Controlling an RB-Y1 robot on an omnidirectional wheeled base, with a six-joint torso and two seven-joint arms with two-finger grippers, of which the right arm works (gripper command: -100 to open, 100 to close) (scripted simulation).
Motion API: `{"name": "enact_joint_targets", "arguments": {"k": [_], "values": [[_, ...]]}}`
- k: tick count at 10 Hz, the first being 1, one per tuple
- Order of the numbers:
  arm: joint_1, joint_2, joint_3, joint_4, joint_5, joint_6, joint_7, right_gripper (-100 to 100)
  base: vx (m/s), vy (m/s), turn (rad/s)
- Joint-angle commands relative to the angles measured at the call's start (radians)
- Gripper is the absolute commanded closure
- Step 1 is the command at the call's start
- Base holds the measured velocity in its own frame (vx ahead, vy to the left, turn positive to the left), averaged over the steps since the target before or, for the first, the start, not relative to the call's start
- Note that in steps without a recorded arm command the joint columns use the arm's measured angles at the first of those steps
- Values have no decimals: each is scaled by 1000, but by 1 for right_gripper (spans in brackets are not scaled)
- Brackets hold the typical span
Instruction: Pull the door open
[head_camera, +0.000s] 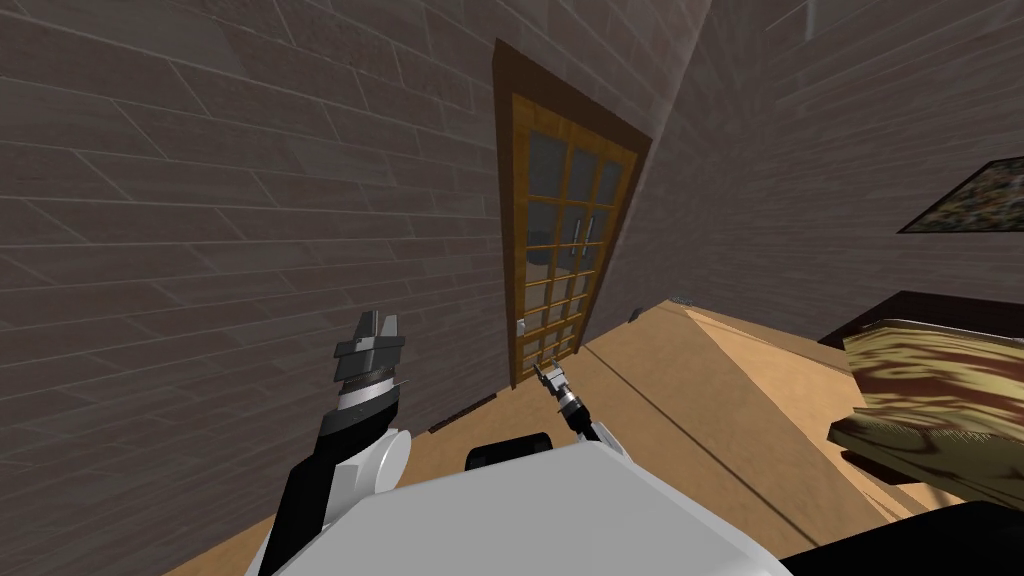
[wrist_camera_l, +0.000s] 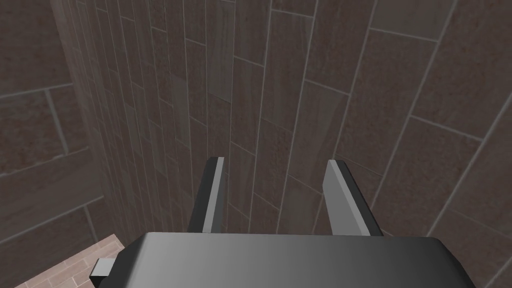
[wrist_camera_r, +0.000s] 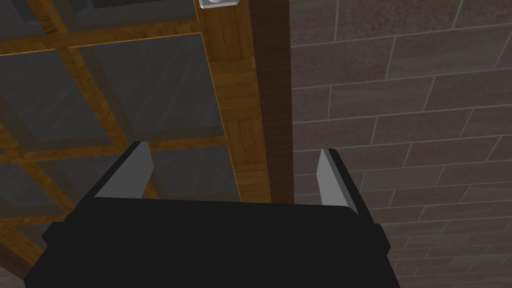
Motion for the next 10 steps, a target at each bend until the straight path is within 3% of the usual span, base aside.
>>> {"name": "enact_joint_targets", "arguments": {"k": [1,3,10], "values": [[-10,-5,2,28,6,-5,22,-100,151,61,-27],[-23,-8,5,73,16,-15,59,-100,180,42,-39],[-49,-12,13,166,37,-35,134,-100,159,6,-42]]}}
